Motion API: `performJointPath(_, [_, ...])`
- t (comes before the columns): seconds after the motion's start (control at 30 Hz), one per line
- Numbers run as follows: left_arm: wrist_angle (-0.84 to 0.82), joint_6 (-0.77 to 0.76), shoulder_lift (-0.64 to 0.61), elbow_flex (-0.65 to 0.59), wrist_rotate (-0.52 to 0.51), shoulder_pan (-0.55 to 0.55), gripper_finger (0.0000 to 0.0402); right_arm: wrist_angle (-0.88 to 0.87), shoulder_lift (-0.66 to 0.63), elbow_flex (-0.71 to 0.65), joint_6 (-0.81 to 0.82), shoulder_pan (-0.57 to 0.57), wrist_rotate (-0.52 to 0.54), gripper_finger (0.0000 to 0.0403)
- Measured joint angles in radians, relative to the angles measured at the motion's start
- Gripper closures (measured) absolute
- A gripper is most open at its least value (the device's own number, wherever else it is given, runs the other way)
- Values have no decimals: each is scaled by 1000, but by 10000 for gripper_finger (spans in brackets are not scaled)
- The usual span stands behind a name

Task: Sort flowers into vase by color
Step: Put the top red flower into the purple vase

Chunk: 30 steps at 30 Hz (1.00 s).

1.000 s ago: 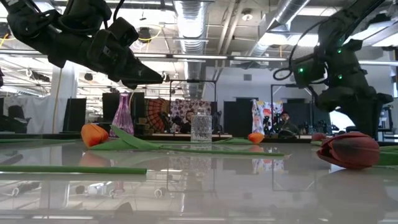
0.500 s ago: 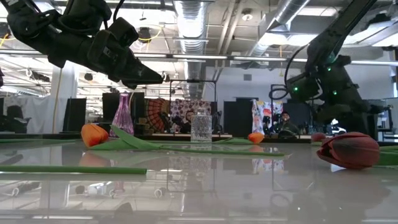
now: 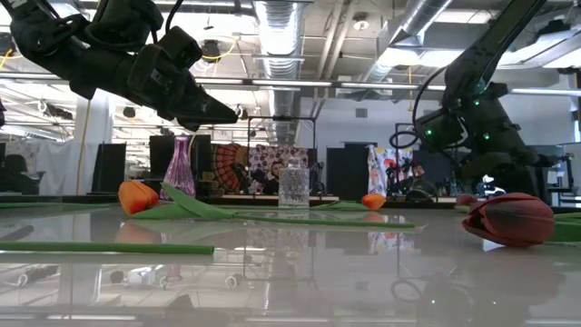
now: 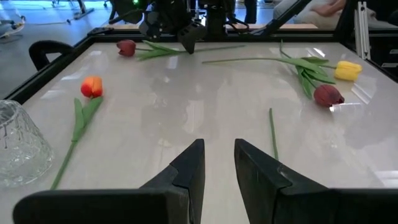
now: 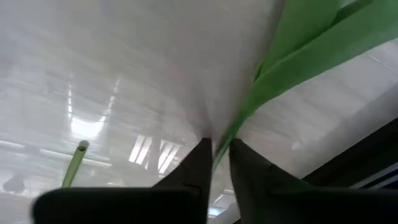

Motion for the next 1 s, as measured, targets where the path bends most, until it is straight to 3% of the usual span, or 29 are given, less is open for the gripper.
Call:
performJointPath(0.13, [0, -13, 0, 0, 0, 0, 326, 10, -9, -1, 3, 18, -5, 386])
performJointPath(0.3, [0, -15, 0, 0, 0, 0, 326, 5, -84, 16, 7, 34, -16, 381])
performJointPath(0.57, [0, -13, 0, 0, -2, 0, 326, 34, -340, 129, 14, 94, -33, 387])
performJointPath(0.8, [0, -14, 0, 0, -46, 0, 326, 340, -525, 136, 13, 216, -51, 386])
performJointPath(1.0, [0, -15, 0, 0, -82, 0, 326, 763, -522, 137, -75, 371, 9, 385])
